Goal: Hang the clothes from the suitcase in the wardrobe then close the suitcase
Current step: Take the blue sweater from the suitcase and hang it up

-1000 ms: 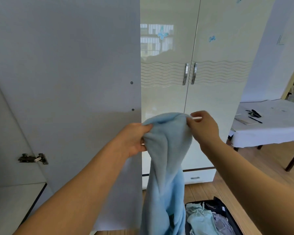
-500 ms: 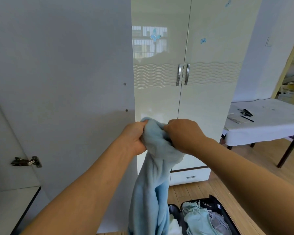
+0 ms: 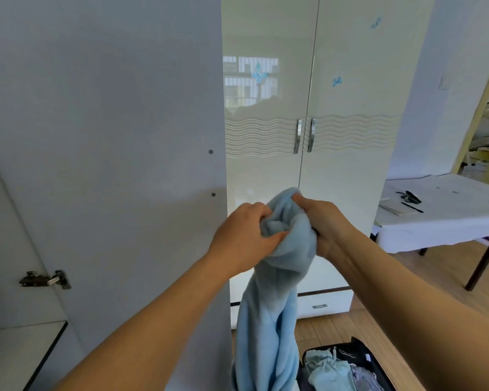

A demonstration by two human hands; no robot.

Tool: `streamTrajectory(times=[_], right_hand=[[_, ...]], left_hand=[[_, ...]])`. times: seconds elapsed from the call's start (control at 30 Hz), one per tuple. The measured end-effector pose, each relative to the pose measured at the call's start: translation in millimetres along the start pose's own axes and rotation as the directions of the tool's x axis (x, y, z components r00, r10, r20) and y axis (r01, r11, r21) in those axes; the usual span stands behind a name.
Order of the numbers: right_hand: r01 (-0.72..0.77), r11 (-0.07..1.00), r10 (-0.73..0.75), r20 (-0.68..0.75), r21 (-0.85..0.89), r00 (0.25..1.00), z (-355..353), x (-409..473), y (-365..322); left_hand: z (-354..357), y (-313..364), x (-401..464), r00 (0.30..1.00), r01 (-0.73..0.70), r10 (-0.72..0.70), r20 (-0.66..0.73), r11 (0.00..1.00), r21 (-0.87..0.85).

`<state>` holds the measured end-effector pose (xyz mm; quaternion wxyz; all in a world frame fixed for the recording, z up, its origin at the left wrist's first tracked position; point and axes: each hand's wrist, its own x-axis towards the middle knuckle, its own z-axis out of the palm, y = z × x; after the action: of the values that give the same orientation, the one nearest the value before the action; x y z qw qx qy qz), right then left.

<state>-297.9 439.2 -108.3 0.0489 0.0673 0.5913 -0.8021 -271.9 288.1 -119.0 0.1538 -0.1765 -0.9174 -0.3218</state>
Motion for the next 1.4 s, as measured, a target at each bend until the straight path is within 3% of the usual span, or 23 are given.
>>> streamTrajectory(times=[0.1,0.17,0.2,0.27,0.3,0.33,0.43,0.47,0.53,0.6,0.73,0.8,0.87,0.9,0.93,1.0,1.07,1.1,1.13,1.2,1.27,1.33,1.4], right_hand=[[0.037,0.999,-0.037,0.127,0.008,0.991,-3.7,-4.2,5.0],[0.159,0.979,-0.14,0.142,-0.128,0.98,-7.8,-6.7,3.3],[0.244,0.902,-0.208,0.137,-0.356,0.968,-9.4,-8.0,2.4],[0.224,0.41,-0.29,0.106,-0.884,0.951,-16.0,-3.9,6.7],[0.143,0.21,-0.307,0.073,-0.967,0.949,-19.1,-1.2,10.8],[0.104,0.164,-0.286,0.054,-0.981,0.957,-21.7,-0.3,14.9],[0.053,0.775,-0.062,0.008,-0.63,0.998,-22.5,-5.6,26.9],[0.008,0.908,-0.001,0.017,-0.419,1.0,-18.7,-9.3,28.0],[-0.082,0.996,0.083,-0.015,0.016,0.996,-14.0,-6.7,26.6],[-0.165,0.925,0.189,-0.04,0.343,0.981,-9.6,2.4,18.3],[-0.239,0.885,0.28,-0.048,0.399,0.959,-1.8,11.1,4.4],[-0.158,0.941,0.19,-0.08,0.299,0.979,3.0,11.8,6.0],[0.027,0.994,-0.017,-0.089,0.105,0.996,11.8,6.6,6.1],[0.136,0.983,-0.144,-0.055,-0.121,0.988,16.2,1.6,4.6],[0.242,0.837,-0.256,0.039,-0.49,0.966,18.8,-0.7,2.1],[0.326,0.331,-0.323,0.219,-0.886,0.921,22.1,0.7,-0.5],[0.314,0.091,-0.34,0.267,-0.945,0.902,17.5,6.7,-1.2],[0.346,0.144,-0.36,0.277,-0.927,0.891,13.9,6.7,0.8],[0.337,0.314,-0.371,0.212,-0.888,0.904,8.3,8.8,3.2],[0.338,0.636,-0.389,0.09,-0.694,0.917,0.2,15.8,13.5],[0.337,0.704,-0.397,0.048,-0.625,0.917,-3.0,18.2,18.5],[0.344,0.794,-0.387,0.02,-0.501,0.922,1.2,12.9,21.0],[0.415,0.754,-0.499,-0.033,-0.509,0.866,7.7,7.0,20.0]], left_hand=[[-0.8,-4.0,9.7,0.975,0.191,-0.203,0.096,0.974,0.118],[-0.9,-11.1,13.9,0.949,0.296,-0.286,0.132,0.953,-0.062],[-2.0,-14.9,14.6,0.933,0.356,-0.332,0.136,0.901,-0.249],[-5.3,-16.2,14.4,0.888,0.444,-0.414,0.199,0.66,-0.606],[-5.5,-16.1,14.8,0.867,0.462,-0.434,0.246,0.515,-0.722],[-5.4,-16.0,16.4,0.853,0.457,-0.441,0.279,0.373,-0.808],[-1.4,-15.7,18.0,0.795,0.448,-0.458,0.397,0.002,-0.894],[1.8,-17.9,16.5,0.766,0.451,-0.463,0.445,-0.106,-0.886],[8.8,-24.3,12.2,0.725,0.437,-0.481,0.493,-0.232,-0.869],[16.1,-30.5,4.8,0.738,0.47,-0.474,0.481,-0.151,-0.869],[9.9,-40.5,-5.0,0.863,0.475,-0.397,0.313,0.423,-0.772],[-1.7,-38.4,-6.9,0.898,0.439,-0.262,0.354,0.608,-0.662],[-11.8,-23.9,-3.5,0.895,0.404,-0.161,0.417,0.692,-0.599],[-14.1,-11.9,-1.7,0.895,0.391,-0.147,0.42,0.713,-0.583],[-13.9,-0.8,0.1,0.895,0.401,-0.178,0.409,0.719,-0.567],[-12.5,4.5,5.1,0.872,0.477,-0.283,0.399,0.673,-0.566],[-16.8,-2.0,9.3,0.8,0.599,-0.328,0.503,0.481,-0.64],[-19.7,-8.8,10.2,0.772,0.636,-0.318,0.551,0.381,-0.671],[-21.8,-15.7,10.3,0.752,0.658,-0.324,0.574,0.319,-0.682],[-19.5,-22.9,8.9,0.73,0.681,-0.378,0.569,0.332,-0.653],[-16.1,-21.2,10.7,0.733,0.673,-0.39,0.557,0.295,-0.679],[-15.6,-19.5,16.2,0.759,0.603,-0.397,0.516,0.129,-0.787],[-16.3,-19.4,20.2,0.758,0.509,-0.435,0.487,-0.074,-0.858]])
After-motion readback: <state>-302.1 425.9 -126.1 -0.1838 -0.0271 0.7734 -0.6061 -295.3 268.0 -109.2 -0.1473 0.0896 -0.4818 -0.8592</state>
